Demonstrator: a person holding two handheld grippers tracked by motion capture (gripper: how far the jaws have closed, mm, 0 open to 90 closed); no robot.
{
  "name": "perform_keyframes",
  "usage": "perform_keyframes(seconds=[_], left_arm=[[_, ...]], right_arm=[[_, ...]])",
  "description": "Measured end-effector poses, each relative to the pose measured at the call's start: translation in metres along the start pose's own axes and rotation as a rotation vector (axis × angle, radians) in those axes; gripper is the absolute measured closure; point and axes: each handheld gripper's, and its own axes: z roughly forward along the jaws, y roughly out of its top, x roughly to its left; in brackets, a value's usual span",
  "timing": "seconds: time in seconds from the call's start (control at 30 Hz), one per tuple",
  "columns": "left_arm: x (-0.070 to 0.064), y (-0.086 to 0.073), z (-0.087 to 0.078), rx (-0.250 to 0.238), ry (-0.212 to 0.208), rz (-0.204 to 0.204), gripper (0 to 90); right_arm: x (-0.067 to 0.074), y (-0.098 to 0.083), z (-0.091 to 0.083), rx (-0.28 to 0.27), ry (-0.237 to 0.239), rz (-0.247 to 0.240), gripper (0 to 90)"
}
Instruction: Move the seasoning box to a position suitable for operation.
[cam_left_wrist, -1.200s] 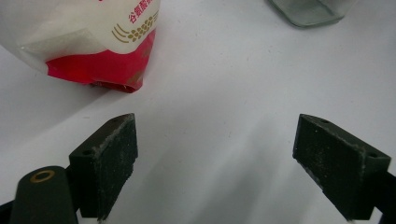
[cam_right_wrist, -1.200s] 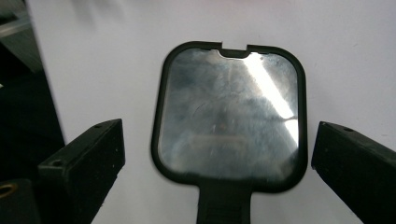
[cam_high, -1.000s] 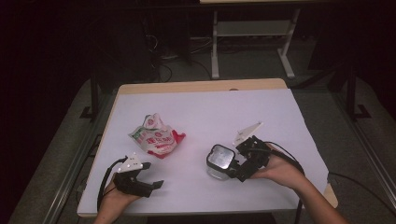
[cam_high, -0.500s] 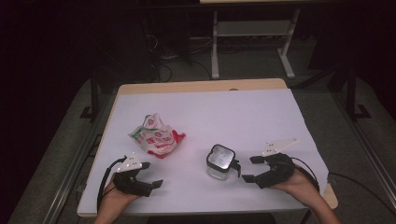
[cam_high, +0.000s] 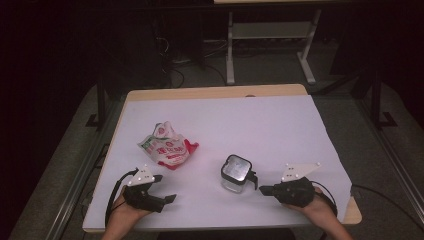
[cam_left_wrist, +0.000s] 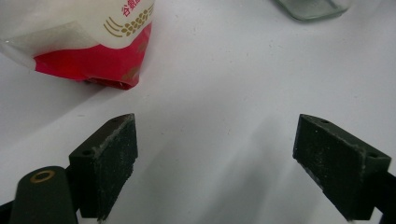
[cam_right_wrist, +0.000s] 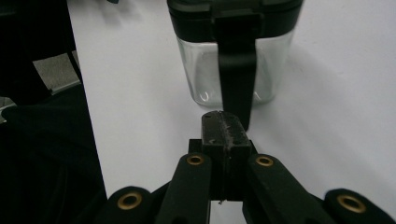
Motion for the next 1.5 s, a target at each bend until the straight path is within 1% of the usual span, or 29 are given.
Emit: perform_keyframes(seconds=[0.03, 0.07, 0.1, 0.17, 0.3, 0.4, 0.47, 0.5, 0.53, 0.6, 0.63, 0.73, 0.77, 0.8, 0.93, 1.0, 1.03, 1.1, 1.13, 1.27, 1.33, 1.37, 1.4, 1.47, 1.5], left_arm=[[0.0, 0.0, 0.0, 0.0, 0.0, 0.0, 13.5], [0.0, 0.0, 0.0, 0.003, 0.001, 0.001, 13.4], [0.0, 0.0, 0.0, 0.003, 0.001, 0.001, 13.4], [-0.001, -0.001, 0.002, -0.004, 0.004, 0.002, 13.1], [-0.003, -0.001, 0.002, -0.005, 0.01, 0.006, 13.1], [-0.003, 0.0, 0.003, -0.009, 0.006, 0.008, 13.2], [-0.003, 0.0, 0.003, -0.01, 0.006, 0.011, 13.2], [-0.003, 0.0, 0.003, -0.01, 0.006, 0.011, 13.2], [-0.003, 0.0, 0.003, -0.008, 0.005, 0.015, 13.2], [-0.004, 0.0, 0.003, -0.01, 0.004, 0.012, 13.2], [-0.004, 0.0, 0.003, -0.012, 0.001, 0.01, 13.2], [-0.004, 0.001, 0.004, -0.01, -0.005, 0.011, 13.2], [-0.005, 0.001, 0.004, -0.011, -0.008, 0.02, 13.2], [-0.005, 0.002, 0.003, -0.012, -0.011, 0.021, 13.2], [-0.007, 0.003, 0.003, -0.015, -0.016, 0.023, 13.2], [-0.008, 0.003, 0.004, -0.02, -0.022, 0.021, 13.2], [-0.008, 0.003, 0.004, -0.02, -0.022, 0.021, 13.4], [-0.009, 0.004, 0.004, -0.017, -0.034, 0.016, 14.0], [-0.009, 0.004, 0.004, -0.02, -0.039, 0.015, 14.1], [-0.011, 0.006, 0.005, -0.024, -0.053, 0.02, 14.1], [-0.011, 0.006, 0.005, -0.024, -0.056, 0.017, 14.1], [-0.012, 0.006, 0.005, -0.021, -0.056, 0.021, 14.1], [-0.013, 0.007, 0.005, -0.018, -0.059, 0.02, 14.1], [-0.013, 0.007, 0.005, -0.013, -0.061, 0.025, 14.1], [-0.014, 0.008, 0.005, -0.014, -0.065, 0.021, 14.0]], right_arm=[[0.0, 0.0, 0.0, 0.0, 0.0, 0.0, 89.7], [0.001, 0.001, 0.004, -0.011, 0.015, -0.005, 89.7], [0.001, 0.001, 0.004, -0.011, 0.015, -0.005, 89.7], [0.003, 0.002, 0.01, -0.008, 0.036, -0.011, 89.7], [0.005, 0.002, 0.014, 0.001, 0.045, -0.012, 89.7], [0.005, 0.002, 0.02, 0.011, 0.036, -0.003, 89.7], [0.004, 0.002, 0.022, 0.024, 0.023, -0.015, 89.7], [0.004, 0.002, 0.022, 0.024, 0.023, -0.015, 89.7], [0.002, 0.002, 0.022, 0.028, 0.009, -0.013, 89.8], [0.001, 0.002, 0.022, 0.029, 0.008, -0.013, 89.8], [0.001, 0.003, 0.022, 0.028, -0.006, -0.016, 89.8], [-0.001, 0.003, 0.021, 0.023, -0.017, -0.005, 89.8], [-0.002, 0.003, 0.021, 0.024, -0.019, -0.006, 89.8], [-0.005, 0.003, 0.021, 0.025, -0.028, -0.003, 89.8], [-0.009, 0.004, 0.021, 0.017, -0.041, 0.0, 89.8], [-0.014, 0.006, 0.022, 0.014, -0.06, 0.003, 89.8], [-0.014, 0.006, 0.022, 0.014, -0.06, 0.003, 89.8], [-0.018, 0.008, 0.022, 0.01, -0.082, 0.006, 89.8], [-0.02, 0.008, 0.022, 0.009, -0.085, 0.013, 89.8], [-0.029, 0.01, 0.021, -0.007, -0.1, 0.019, 89.9], [-0.031, 0.01, 0.021, -0.003, -0.106, 0.022, 89.9], [-0.032, 0.012, 0.021, -0.001, -0.115, 0.015, 89.9], [-0.036, 0.016, 0.02, -0.009, -0.117, 0.02, 89.9], [-0.037, 0.017, 0.02, -0.009, -0.122, 0.016, 89.9], [-0.041, 0.019, 0.022, -0.021, -0.118, 0.035, 89.9]])
